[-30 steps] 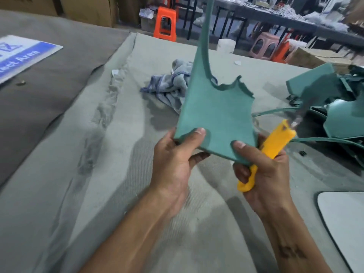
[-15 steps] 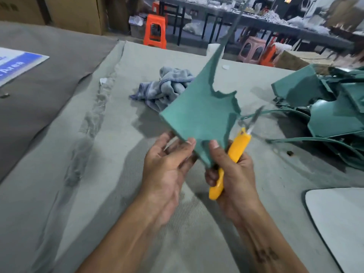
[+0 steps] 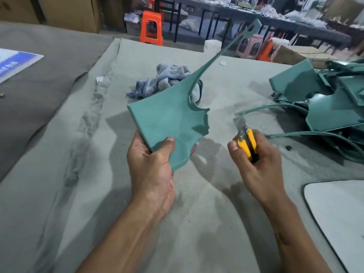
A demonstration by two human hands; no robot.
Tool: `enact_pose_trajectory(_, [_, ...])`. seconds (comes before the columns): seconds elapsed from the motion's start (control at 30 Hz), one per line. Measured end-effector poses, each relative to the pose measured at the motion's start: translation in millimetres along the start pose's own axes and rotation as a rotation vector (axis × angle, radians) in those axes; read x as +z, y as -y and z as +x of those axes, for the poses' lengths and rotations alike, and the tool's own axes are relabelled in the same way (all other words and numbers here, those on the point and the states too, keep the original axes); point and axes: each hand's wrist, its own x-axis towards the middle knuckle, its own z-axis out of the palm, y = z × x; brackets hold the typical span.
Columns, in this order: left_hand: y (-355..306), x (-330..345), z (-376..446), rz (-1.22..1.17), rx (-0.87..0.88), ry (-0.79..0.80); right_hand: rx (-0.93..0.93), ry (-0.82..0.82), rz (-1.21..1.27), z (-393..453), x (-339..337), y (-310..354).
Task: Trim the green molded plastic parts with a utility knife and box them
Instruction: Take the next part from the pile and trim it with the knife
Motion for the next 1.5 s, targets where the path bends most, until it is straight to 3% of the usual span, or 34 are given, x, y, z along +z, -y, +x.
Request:
enact_pose_trajectory(0.23, [4,-4,-2,0.177,0.069,0.027,0.007,0.164,-0.030,1,-10,-10])
enact_pose_trajectory(0.63, [0,-8,2,0.178,0.010,0.044,-0.029,0.278,-0.232,6,-32,-11])
enact_pose_trajectory(0.8, [2,-8,2,0.191,-0.019,0.063,-0.040,0.133,-0.345,5,-30,-9])
enact_pose_trajectory(0.93, [2,-9,3,0.187,-0.022,0.058,-0.091,0.204,-0.227,6,-34,-9])
enact_pose_trajectory(1.1, [1,-10,4,0.198,-0.024,0.044,-0.049,0.145,-0.379,4,-27,-11])
enact_pose_trajectory(1.5, [-1,-6,-3,0.195,-0.076,0.069,-0.057,0.120,-0.158,3,-35,-18])
